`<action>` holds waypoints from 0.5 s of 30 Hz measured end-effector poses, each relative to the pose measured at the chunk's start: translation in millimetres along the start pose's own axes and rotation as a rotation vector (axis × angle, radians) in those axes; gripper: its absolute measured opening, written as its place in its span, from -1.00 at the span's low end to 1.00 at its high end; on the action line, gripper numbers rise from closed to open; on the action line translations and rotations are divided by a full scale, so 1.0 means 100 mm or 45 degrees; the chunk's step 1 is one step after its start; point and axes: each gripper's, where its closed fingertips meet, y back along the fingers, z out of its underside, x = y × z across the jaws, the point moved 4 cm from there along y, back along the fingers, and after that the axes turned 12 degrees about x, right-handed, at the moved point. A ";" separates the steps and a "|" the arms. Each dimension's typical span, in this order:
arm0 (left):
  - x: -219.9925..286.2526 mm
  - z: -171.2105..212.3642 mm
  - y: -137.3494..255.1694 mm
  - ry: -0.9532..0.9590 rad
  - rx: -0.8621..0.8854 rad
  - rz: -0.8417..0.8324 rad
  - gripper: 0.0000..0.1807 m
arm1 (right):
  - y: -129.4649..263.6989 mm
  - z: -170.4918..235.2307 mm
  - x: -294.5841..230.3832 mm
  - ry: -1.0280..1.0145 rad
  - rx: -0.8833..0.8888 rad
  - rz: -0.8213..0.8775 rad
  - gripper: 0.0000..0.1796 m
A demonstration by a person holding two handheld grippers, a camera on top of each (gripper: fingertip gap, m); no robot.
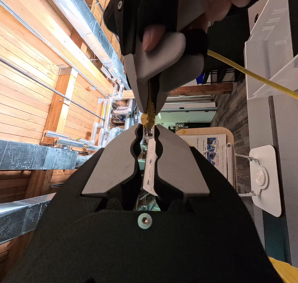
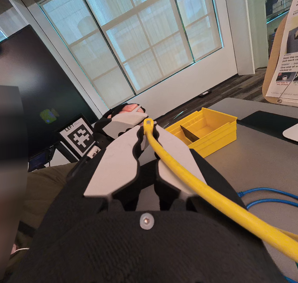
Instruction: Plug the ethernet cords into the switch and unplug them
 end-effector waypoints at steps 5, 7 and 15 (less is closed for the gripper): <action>0.02 0.01 0.01 0.160 0.008 0.011 -0.86 | 0.00 0.03 0.03 0.053 0.022 -0.014 -0.87; 0.03 0.01 0.03 0.124 0.022 -0.002 -0.86 | 0.00 0.05 0.03 0.066 0.027 -0.029 -0.87; 0.08 -0.02 0.06 0.003 0.036 0.027 -0.86 | 0.03 0.12 0.06 0.004 0.023 -0.088 -0.87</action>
